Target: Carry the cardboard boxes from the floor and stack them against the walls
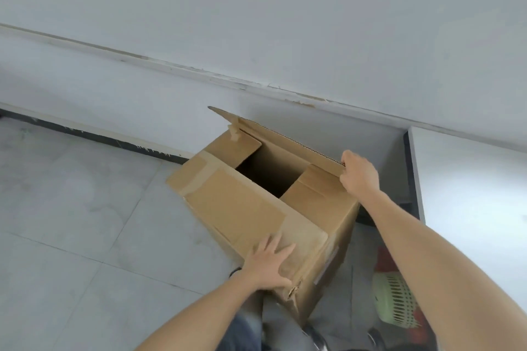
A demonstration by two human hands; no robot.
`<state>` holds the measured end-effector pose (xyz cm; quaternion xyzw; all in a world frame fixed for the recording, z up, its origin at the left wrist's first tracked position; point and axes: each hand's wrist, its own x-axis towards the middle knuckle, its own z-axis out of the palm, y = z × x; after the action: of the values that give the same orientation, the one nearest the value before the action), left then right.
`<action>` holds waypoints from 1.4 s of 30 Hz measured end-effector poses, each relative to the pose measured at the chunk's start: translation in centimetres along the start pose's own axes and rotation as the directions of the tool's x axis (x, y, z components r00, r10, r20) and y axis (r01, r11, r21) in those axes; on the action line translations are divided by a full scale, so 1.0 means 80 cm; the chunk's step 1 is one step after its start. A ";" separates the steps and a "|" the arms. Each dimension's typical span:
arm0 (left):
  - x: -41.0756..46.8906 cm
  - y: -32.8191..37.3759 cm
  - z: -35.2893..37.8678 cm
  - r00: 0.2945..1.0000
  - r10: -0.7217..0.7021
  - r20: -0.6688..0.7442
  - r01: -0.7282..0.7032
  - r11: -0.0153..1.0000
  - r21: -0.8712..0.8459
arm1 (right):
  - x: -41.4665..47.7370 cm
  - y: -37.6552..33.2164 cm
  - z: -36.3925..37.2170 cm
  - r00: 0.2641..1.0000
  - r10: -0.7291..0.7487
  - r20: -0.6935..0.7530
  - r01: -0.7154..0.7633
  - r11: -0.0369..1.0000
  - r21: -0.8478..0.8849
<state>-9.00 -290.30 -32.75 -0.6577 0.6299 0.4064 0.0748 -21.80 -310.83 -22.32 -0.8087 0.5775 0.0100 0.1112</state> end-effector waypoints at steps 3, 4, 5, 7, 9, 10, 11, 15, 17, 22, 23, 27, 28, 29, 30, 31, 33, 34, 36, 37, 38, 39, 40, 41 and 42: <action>0.018 -0.052 -0.016 0.996 0.002 0.095 -0.012 0.994 0.106 | 0.013 0.027 0.014 0.996 0.087 0.011 -0.086 0.995 -0.042; 0.025 -0.070 -0.025 0.994 -0.025 0.106 0.008 0.988 0.156 | 0.022 0.035 0.016 0.994 0.109 0.001 -0.109 0.993 -0.054; 0.034 -0.086 -0.034 0.994 -0.051 0.101 0.030 0.979 0.200 | 0.031 0.041 0.018 0.992 0.124 -0.004 -0.124 0.990 -0.073; 0.049 -0.107 -0.053 0.994 -0.085 0.063 0.065 0.961 0.269 | 0.048 0.049 0.019 0.989 0.145 0.016 -0.142 0.981 -0.130; 0.066 -0.122 -0.072 0.997 -0.069 0.020 0.059 0.945 0.322 | 0.062 0.053 0.023 0.984 0.174 0.038 -0.165 0.971 -0.176; 0.075 -0.130 -0.079 0.999 -0.047 0.004 0.042 0.935 0.353 | 0.068 0.056 0.026 0.982 0.186 0.045 -0.174 0.967 -0.188; 0.085 -0.138 -0.084 1.000 -0.011 -0.015 0.016 0.923 0.385 | 0.072 0.059 0.032 0.981 0.190 0.045 -0.179 0.967 -0.183; 0.129 -0.157 -0.098 0.983 0.136 -0.123 -0.072 0.903 0.423 | 0.091 0.071 0.062 0.983 0.161 0.083 -0.153 0.984 -0.093; 0.150 -0.158 -0.096 0.989 0.108 -0.098 -0.064 0.925 0.374 | 0.095 0.075 0.081 0.987 0.101 0.124 -0.094 0.993 -0.068; 0.170 -0.128 -0.085 0.991 0.104 -0.081 -0.073 0.946 0.316 | 0.124 0.091 0.105 0.994 0.044 0.102 -0.035 0.996 -0.084; 0.172 -0.119 -0.081 0.992 0.093 -0.087 -0.065 0.956 0.286 | 0.130 0.095 0.107 0.987 0.057 0.153 -0.039 0.992 -0.123; 0.193 -0.063 -0.071 0.991 0.130 -0.040 -0.115 0.959 0.260 | 0.135 0.105 0.130 0.907 0.184 0.378 -0.116 0.974 -0.197; 0.202 -0.048 -0.070 0.991 0.129 -0.025 -0.119 0.961 0.248 | 0.134 0.108 0.140 0.891 0.199 0.407 -0.125 0.972 -0.201; 0.210 -0.033 -0.065 0.990 0.134 -0.048 -0.117 0.960 0.255 | 0.131 0.111 0.149 0.872 0.214 0.440 -0.139 0.971 -0.196; 0.218 -0.019 -0.056 0.988 0.156 -0.020 -0.143 0.946 0.291 | 0.127 0.116 0.158 0.847 0.232 0.478 -0.160 0.969 -0.186; 0.229 -0.009 -0.047 0.986 0.168 -0.007 -0.157 0.937 0.311 | 0.123 0.123 0.167 0.819 0.250 0.517 -0.188 0.967 -0.171; 0.243 -0.002 -0.042 0.985 0.172 0.005 -0.164 0.929 0.332 | 0.113 0.136 0.181 0.760 0.277 0.588 -0.235 0.961 -0.149; 0.246 -0.011 -0.039 0.986 0.167 0.006 -0.159 0.923 0.350 | 0.107 0.141 0.187 0.739 0.280 0.613 -0.248 0.959 -0.139; 0.249 -0.042 -0.039 0.965 0.234 -0.114 -0.169 0.897 0.409 | 0.095 0.141 0.202 0.722 0.255 0.643 -0.245 0.964 -0.106; 0.249 -0.060 -0.037 0.966 0.226 -0.128 -0.151 0.889 0.432 | 0.089 0.137 0.209 0.721 0.241 0.650 -0.239 0.967 -0.093; 0.247 -0.074 -0.030 0.966 0.216 -0.146 -0.131 0.886 0.444 | 0.084 0.131 0.217 0.723 0.233 0.651 -0.236 0.968 -0.084; 0.246 -0.087 -0.023 0.961 0.226 -0.157 -0.133 0.880 0.456 | 0.081 0.127 0.223 0.725 0.232 0.649 -0.239 0.968 -0.079; 0.246 -0.096 -0.016 0.954 0.248 -0.170 -0.142 0.869 0.473 | 0.081 0.124 0.227 0.727 0.233 0.646 -0.247 0.967 -0.070; 0.248 -0.099 -0.011 0.947 0.270 -0.172 -0.157 0.859 0.487 | 0.083 0.121 0.230 0.729 0.235 0.643 -0.261 0.964 -0.056; 0.248 -0.098 -0.008 0.941 0.289 -0.177 -0.169 0.852 0.495 | 0.085 0.119 0.231 0.732 0.241 0.637 -0.283 0.958 -0.036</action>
<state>-4.20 -304.41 -48.05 -0.5839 0.7885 0.1619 0.1054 -26.39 -316.59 -42.95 -0.6639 0.6138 0.2798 0.3228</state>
